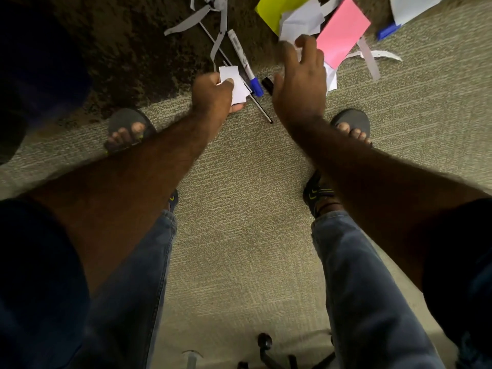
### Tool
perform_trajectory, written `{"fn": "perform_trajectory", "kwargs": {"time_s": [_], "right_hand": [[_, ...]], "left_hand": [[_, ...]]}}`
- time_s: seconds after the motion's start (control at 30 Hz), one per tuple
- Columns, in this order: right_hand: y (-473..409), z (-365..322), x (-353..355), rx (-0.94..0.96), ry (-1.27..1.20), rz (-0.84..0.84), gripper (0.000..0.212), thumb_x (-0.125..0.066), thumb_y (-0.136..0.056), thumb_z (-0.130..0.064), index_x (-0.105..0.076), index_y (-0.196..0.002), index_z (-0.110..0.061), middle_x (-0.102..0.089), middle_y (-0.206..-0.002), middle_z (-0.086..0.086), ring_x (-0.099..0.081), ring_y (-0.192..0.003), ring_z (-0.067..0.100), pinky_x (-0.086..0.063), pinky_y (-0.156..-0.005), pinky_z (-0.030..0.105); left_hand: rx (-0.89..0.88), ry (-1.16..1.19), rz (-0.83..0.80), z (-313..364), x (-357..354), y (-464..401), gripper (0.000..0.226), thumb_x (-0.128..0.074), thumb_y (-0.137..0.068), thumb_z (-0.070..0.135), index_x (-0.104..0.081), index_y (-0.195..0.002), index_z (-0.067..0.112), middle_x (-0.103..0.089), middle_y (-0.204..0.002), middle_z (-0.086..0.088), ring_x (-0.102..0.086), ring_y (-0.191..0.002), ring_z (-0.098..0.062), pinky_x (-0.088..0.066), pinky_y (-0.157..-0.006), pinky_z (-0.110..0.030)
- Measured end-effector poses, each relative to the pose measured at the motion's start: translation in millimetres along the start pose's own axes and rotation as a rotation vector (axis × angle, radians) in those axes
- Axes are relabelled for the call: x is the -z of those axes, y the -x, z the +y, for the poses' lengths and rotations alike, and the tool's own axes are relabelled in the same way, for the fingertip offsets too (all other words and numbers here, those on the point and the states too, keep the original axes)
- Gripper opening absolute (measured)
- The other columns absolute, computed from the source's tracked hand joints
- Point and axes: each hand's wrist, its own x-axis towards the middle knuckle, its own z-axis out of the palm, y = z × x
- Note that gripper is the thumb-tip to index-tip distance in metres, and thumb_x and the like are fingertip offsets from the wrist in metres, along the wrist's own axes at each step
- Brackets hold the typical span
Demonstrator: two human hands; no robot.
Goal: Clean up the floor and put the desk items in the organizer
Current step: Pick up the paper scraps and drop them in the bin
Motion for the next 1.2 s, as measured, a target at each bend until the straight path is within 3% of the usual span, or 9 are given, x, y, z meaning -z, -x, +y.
{"fn": "perform_trajectory", "kwargs": {"time_s": [0.17, 0.3, 0.43, 0.67, 0.83, 1.07, 1.2], "right_hand": [[-22, 12, -1, -0.042, -0.044, -0.054, 0.043, -0.061, -0.1, -0.016, -0.053, -0.142, -0.016, -0.045, -0.148, 0.012, -0.05, -0.132, 0.028, -0.053, -0.1, 0.037], [-35, 16, -3, -0.054, -0.031, -0.115, 0.031, -0.057, -0.097, -0.007, -0.061, -0.127, -0.01, -0.055, -0.137, 0.016, -0.055, -0.123, 0.034, -0.05, -0.093, 0.043], [-38, 15, 1, -0.023, -0.064, -0.129, 0.035, -0.047, -0.087, 0.002, -0.065, -0.115, -0.009, -0.063, -0.121, 0.017, -0.06, -0.109, 0.037, -0.047, -0.082, 0.044], [-41, 20, 17, 0.069, 0.016, -0.041, 0.05, -0.05, -0.086, -0.009, -0.056, -0.135, -0.014, -0.065, -0.123, 0.014, -0.059, -0.113, 0.034, -0.049, -0.091, 0.045], [-59, 27, 25, 0.064, 0.058, -0.071, 0.044, -0.054, -0.087, -0.008, -0.063, -0.13, -0.014, -0.068, -0.123, 0.014, -0.061, -0.115, 0.036, -0.049, -0.092, 0.044], [-81, 22, 28, -0.037, -0.064, -0.123, 0.063, -0.056, -0.088, -0.012, -0.045, -0.15, -0.019, -0.066, -0.137, 0.01, -0.066, -0.119, 0.036, -0.056, -0.097, 0.044], [-86, 22, 26, -0.066, -0.096, -0.112, 0.042, -0.054, -0.095, -0.038, -0.06, -0.127, -0.012, -0.072, -0.119, 0.015, -0.068, -0.112, 0.04, -0.055, -0.092, 0.046]], "left_hand": [[-0.005, 0.011, -0.021, 2, 2, 1, 0.03, -0.052, -0.105, 0.006, -0.06, -0.133, -0.003, -0.068, -0.11, -0.013, -0.071, -0.087, -0.02, -0.066, -0.068, -0.031], [-0.014, 0.022, -0.009, 7, 5, -1, 0.03, -0.053, -0.105, 0.007, -0.062, -0.133, -0.001, -0.068, -0.108, -0.01, -0.072, -0.093, -0.023, -0.067, -0.071, -0.034], [0.0, 0.053, 0.011, 7, 5, 0, 0.03, -0.054, -0.104, 0.006, -0.063, -0.132, 0.0, -0.069, -0.107, -0.009, -0.072, -0.091, -0.022, -0.067, -0.073, -0.036], [0.034, 0.056, 0.026, -1, 0, 6, 0.028, -0.054, -0.104, 0.006, -0.064, -0.129, -0.001, -0.07, -0.111, -0.016, -0.074, -0.098, -0.032, -0.066, -0.079, -0.044], [0.015, 0.049, 0.036, 3, 0, 4, 0.026, -0.055, -0.104, 0.007, -0.066, -0.127, 0.0, -0.07, -0.101, -0.009, -0.072, -0.079, -0.015, -0.067, -0.069, -0.034], [0.001, 0.044, 0.048, 10, 5, -8, 0.027, -0.056, -0.103, 0.01, -0.066, -0.127, 0.003, -0.071, -0.106, -0.011, -0.075, -0.094, -0.027, -0.066, -0.068, -0.034], [-0.005, 0.056, 0.056, 11, 10, -13, 0.028, -0.057, -0.103, 0.009, -0.066, -0.128, 0.002, -0.071, -0.105, -0.01, -0.073, -0.086, -0.021, -0.066, -0.066, -0.033]]}}
